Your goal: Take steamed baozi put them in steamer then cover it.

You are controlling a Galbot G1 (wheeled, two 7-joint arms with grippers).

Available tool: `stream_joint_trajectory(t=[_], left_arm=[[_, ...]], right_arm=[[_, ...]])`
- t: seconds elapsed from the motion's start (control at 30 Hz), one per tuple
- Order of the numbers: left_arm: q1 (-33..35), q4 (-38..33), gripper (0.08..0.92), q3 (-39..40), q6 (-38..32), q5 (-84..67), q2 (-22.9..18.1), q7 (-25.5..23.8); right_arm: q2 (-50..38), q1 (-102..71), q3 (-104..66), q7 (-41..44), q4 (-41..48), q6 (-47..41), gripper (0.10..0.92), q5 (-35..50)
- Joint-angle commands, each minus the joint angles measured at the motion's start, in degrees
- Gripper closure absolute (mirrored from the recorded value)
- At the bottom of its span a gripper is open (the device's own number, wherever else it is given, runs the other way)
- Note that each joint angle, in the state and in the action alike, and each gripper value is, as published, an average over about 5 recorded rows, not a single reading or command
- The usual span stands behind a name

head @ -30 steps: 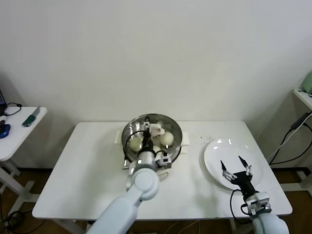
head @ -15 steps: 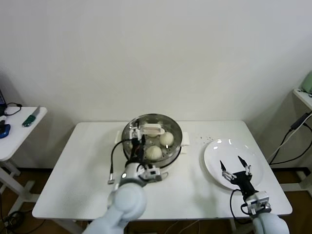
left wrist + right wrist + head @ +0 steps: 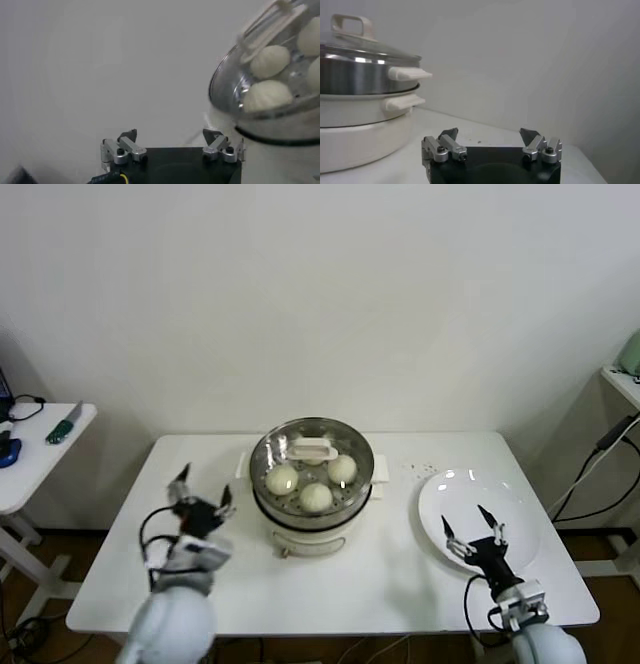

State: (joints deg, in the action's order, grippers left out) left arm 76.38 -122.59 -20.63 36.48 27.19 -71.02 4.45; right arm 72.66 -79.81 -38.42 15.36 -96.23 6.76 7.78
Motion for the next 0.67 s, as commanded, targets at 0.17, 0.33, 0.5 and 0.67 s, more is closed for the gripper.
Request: stream_joint_trajectory(t=[0.17, 0.33, 0.5, 0.67], left_arm=[[15.6, 8.1, 0.177, -24.6, -44.6, -35.7, -6.2, -0.6], [15.9, 9.2, 0.177, -23.8, -46.3, -33.8, -7.3, -1.5], [15.7, 9.1, 0.177, -23.0, -46.2, -32.1, -7.6, -2.0], [15.7, 9.0, 0.177, -22.7, -46.0, -31.4, -7.6, -2.5]], right_arm=[[0.1, -0.7, 1.8, -1.8, -1.3, 2.6, 0.203, 1.1], [0.3, -2.3, 1.7, -1.9, -2.0, 2.9, 0.203, 1.2], [0.4, -2.9, 1.5, -1.8, -2.6, 3.1, 0.203, 1.2], [0.3, -3.1, 1.4, -1.8, -2.9, 3.2, 0.203, 1.2]])
